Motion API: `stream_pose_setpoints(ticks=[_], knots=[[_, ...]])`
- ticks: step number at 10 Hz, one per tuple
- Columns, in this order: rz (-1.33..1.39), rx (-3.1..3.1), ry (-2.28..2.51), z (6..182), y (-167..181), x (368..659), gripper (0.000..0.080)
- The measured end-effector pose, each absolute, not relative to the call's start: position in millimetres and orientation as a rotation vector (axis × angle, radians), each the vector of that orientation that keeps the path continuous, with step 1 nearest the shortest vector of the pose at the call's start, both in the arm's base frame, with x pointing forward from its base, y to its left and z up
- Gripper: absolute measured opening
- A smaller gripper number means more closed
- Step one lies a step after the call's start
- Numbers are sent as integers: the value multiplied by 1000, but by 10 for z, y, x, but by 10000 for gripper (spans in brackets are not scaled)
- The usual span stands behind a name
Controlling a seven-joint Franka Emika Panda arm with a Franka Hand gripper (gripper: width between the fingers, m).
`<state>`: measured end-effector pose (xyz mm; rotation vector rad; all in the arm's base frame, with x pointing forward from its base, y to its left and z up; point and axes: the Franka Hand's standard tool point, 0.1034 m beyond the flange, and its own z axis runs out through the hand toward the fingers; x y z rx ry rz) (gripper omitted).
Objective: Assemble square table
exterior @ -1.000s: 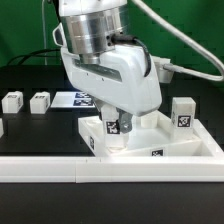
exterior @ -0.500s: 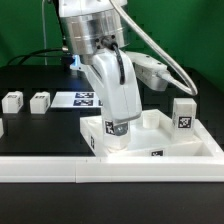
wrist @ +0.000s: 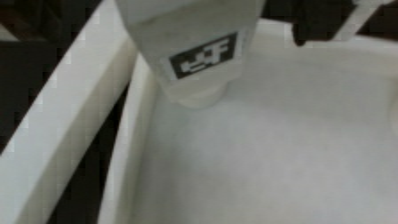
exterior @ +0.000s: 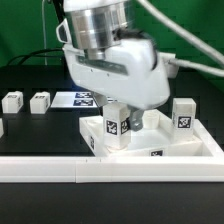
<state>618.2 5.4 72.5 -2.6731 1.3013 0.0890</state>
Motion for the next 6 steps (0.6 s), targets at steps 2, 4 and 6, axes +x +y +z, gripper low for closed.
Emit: stream_pose_setpoints(ticks=[2, 4, 6], knots=[[86, -2720, 1202, 689, 42, 6167, 649], [68, -2798, 999, 687, 38, 6166, 649], [4, -2960, 586, 723, 75, 6203, 649]])
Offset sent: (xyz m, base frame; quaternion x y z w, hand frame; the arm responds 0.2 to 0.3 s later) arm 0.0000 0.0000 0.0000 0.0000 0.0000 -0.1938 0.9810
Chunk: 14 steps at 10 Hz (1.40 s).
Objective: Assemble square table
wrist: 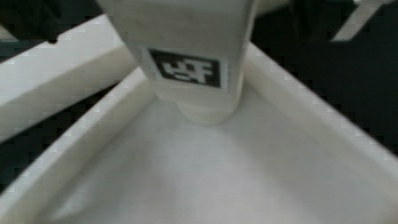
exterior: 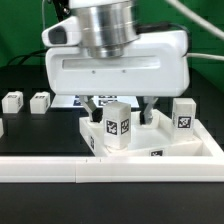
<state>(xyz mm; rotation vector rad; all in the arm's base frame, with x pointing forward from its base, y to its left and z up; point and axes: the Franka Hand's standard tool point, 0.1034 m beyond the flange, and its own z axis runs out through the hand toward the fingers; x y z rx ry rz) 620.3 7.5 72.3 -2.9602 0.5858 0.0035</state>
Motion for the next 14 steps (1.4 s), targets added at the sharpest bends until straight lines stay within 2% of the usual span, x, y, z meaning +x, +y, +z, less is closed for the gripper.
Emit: stream_pose_setpoints(ticks=[1, 4, 9, 10, 11, 12, 14], knots=[[-79, -3025, 275, 818, 75, 6268, 649], [-107, -3039, -323, 830, -21, 6240, 649], [-116, -2987, -732, 829, -60, 6254, 649], [27, -2948, -822, 772, 113, 6168, 649], [35, -2940, -860, 742, 216, 6198, 649], [27, -2951, -838, 748, 175, 6209, 619], [33, -2984, -712, 741, 173, 6206, 347]])
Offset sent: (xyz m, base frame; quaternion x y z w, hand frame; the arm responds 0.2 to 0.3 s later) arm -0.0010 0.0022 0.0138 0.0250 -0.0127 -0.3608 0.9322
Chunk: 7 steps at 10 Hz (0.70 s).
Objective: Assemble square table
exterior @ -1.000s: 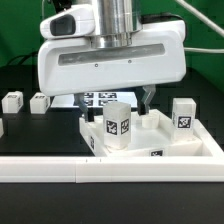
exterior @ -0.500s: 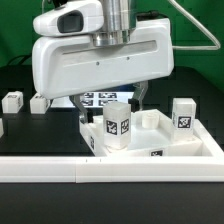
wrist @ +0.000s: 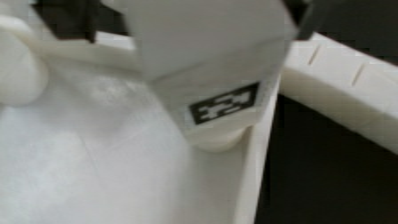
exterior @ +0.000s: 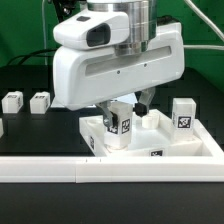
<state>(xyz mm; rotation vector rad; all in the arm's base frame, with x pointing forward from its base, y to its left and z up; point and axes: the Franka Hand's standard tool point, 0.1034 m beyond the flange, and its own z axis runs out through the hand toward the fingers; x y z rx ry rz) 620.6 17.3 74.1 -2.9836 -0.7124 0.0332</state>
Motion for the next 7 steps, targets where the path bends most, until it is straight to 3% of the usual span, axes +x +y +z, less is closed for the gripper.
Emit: stream_pose_setpoints(ticks=[1, 2, 7], knots=[[37, -3014, -584, 738, 153, 6208, 347], [42, -3038, -461, 736, 139, 6207, 299], [0, -3085, 197, 711, 15, 6294, 293]])
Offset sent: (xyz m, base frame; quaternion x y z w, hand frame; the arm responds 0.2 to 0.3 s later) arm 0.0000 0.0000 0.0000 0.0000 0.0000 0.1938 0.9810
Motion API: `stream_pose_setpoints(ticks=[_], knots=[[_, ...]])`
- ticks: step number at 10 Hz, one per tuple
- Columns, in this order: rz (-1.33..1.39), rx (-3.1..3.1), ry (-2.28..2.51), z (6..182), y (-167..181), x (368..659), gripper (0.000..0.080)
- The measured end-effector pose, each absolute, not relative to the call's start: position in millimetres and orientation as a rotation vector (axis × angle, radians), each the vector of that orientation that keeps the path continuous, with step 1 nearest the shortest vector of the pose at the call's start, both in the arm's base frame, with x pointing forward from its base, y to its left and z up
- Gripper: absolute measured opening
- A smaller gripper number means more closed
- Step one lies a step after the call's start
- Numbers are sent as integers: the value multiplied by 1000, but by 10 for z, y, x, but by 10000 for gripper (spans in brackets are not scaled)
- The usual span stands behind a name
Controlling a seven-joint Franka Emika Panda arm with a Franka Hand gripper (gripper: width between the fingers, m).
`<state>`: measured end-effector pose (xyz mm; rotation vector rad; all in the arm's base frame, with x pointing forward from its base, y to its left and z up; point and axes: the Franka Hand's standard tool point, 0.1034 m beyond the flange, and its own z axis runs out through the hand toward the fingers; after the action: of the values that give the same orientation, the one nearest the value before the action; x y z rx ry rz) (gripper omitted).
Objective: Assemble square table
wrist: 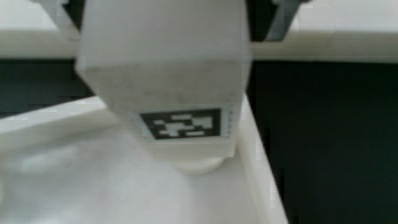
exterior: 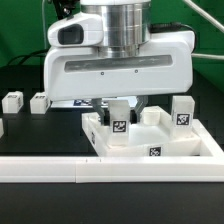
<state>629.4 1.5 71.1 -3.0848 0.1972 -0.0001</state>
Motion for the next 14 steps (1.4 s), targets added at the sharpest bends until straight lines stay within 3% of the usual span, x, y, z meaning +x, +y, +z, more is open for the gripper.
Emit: stream_pose_setpoints(ticks=[2, 6, 11, 14], knots=[[-40, -3064, 435, 719, -33, 6346, 293], [56, -2648, 1372, 685, -104, 6312, 293], [103, -2400, 1790, 677, -122, 6290, 293], [220, -1900, 2280, 668, -119, 6243, 293]])
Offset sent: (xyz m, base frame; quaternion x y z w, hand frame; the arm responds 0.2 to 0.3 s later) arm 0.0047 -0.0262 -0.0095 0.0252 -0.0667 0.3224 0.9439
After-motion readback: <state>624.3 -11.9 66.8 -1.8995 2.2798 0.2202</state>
